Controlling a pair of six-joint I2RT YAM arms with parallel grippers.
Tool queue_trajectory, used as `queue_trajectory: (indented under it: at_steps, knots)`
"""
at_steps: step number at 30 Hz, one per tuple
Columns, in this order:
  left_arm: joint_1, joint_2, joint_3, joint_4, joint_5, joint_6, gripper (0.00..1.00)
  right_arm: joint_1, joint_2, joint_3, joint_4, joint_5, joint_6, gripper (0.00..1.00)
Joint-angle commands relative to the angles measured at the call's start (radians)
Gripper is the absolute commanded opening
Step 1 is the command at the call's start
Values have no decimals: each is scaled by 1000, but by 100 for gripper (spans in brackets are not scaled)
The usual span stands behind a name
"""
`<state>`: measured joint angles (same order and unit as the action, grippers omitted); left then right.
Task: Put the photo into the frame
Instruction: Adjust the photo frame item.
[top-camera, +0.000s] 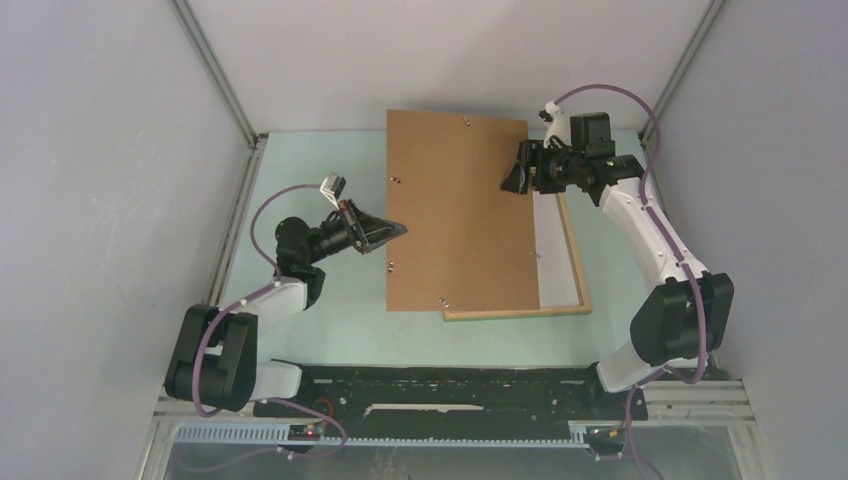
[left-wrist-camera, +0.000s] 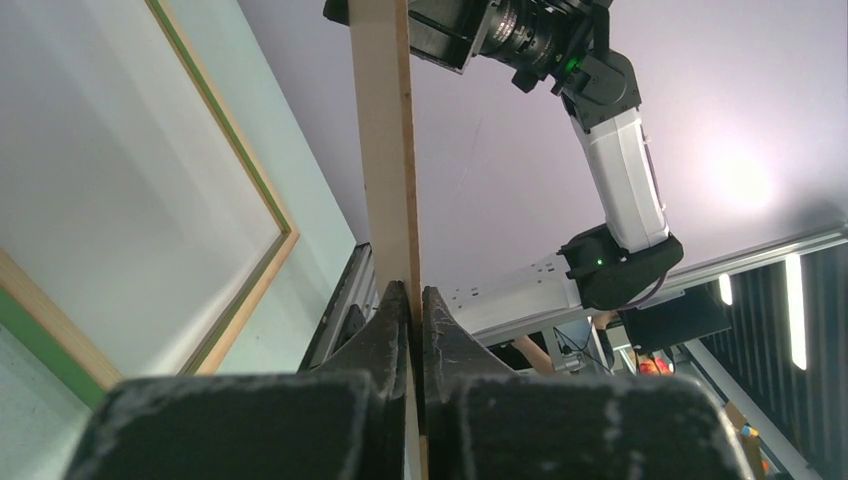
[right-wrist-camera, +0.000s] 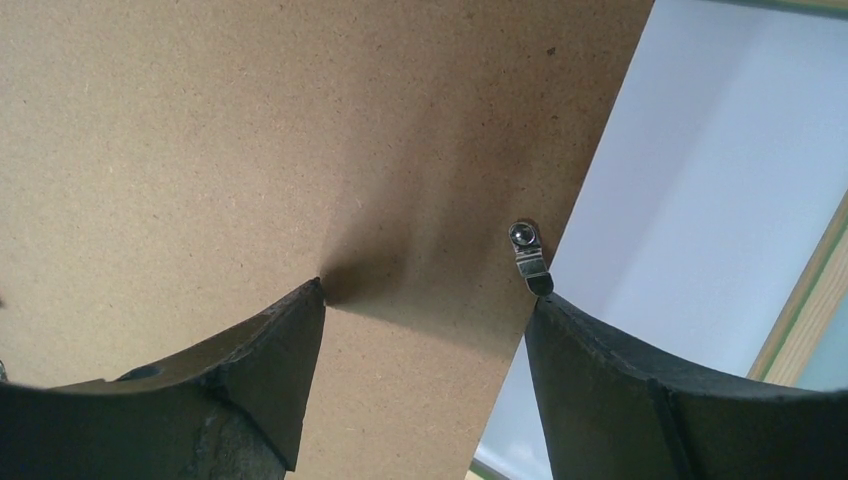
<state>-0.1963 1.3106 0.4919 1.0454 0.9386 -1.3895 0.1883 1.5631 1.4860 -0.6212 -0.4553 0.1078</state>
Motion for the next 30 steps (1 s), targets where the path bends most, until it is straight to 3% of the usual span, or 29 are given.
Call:
queue_trajectory:
  at_steps: [1, 11, 22, 27, 30]
  knots:
    - [-9, -23, 12, 110, -1, -26, 0, -32, -44, -17, 29, 18, 13, 79]
    - [-9, -19, 4, 122, -3, -36, 0, -69, 12, 62, 20, -40, 19, 79]
    - [-9, 6, -1, 130, -22, -44, 0, 64, 44, 129, -46, 129, 28, 77]
    - [-9, 29, -8, 147, -27, -45, 0, 35, 19, 107, -72, 171, 107, 80]
    - [-9, 43, -13, 165, -33, -52, 0, -9, -30, 42, -61, 122, 148, 83]
